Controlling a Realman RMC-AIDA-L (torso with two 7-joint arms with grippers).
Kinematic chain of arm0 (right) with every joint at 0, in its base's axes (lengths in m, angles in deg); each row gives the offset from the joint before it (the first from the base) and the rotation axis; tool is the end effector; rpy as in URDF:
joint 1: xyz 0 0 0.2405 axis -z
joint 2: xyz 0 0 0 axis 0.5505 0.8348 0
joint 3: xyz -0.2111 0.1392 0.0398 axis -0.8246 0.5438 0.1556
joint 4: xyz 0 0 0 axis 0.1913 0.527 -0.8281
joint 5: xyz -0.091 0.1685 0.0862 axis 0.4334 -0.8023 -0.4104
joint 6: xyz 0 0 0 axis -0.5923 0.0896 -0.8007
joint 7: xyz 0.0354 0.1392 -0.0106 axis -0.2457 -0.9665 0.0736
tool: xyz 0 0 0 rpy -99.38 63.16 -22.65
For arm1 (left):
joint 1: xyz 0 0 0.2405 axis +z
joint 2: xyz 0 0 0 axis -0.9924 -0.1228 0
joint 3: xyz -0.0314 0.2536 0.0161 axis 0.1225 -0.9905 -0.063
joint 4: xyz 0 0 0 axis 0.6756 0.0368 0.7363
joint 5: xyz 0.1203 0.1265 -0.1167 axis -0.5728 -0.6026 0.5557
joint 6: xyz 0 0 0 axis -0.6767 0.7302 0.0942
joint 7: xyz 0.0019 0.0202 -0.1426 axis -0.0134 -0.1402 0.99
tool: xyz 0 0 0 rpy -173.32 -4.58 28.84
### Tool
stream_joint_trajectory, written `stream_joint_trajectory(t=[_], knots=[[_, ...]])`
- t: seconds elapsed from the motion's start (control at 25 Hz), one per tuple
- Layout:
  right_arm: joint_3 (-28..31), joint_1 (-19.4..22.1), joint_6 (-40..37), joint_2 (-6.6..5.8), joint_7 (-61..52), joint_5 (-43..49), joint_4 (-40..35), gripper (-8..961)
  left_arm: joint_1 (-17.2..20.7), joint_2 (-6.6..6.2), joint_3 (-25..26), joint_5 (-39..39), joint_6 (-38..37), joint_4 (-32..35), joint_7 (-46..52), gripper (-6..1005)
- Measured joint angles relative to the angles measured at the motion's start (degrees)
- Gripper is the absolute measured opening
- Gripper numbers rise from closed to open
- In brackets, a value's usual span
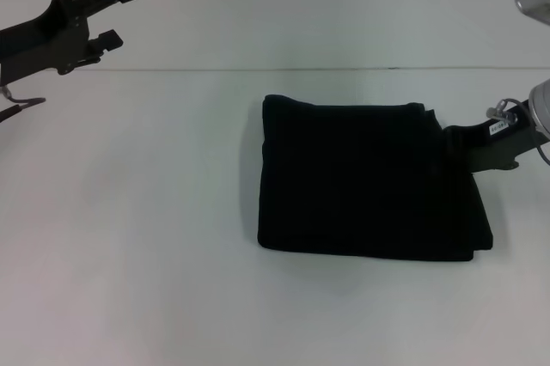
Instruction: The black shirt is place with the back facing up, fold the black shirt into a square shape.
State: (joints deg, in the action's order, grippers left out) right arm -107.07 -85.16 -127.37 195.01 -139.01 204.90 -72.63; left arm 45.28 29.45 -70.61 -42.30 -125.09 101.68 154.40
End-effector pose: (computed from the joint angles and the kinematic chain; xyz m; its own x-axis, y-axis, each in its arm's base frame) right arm 0.2166 0.4295 0.0232 0.1721 -0.9600 -0.2210 -0.9349 -0.0885 -0.3436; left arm -0.2578 0.4116 0.0909 -0.1429 0.6473 0.7487 0.9317 -0.1673 0.3224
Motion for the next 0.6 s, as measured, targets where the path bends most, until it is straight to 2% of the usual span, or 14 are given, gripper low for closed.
stream_joint_trajectory(t=[0.32, 0.56, 0.6], knots=[[0.37, 1.38, 4.51, -0.40, -0.58, 2.28, 0.45, 96, -0.03, -0.04, 0.17, -0.01, 0.05, -0.65, -0.01, 933], [0.31, 1.51, 12.67, -0.37, -2.73, 6.49, 1.75, 314, 0.09, -0.09, 0.24, -0.03, 0.15, -0.91, -0.05, 932], [0.41, 1.51, 15.15, -0.36, -3.49, 7.87, 2.01, 317, 0.07, -0.09, 0.24, -0.03, 0.21, -1.02, -0.05, 932]])
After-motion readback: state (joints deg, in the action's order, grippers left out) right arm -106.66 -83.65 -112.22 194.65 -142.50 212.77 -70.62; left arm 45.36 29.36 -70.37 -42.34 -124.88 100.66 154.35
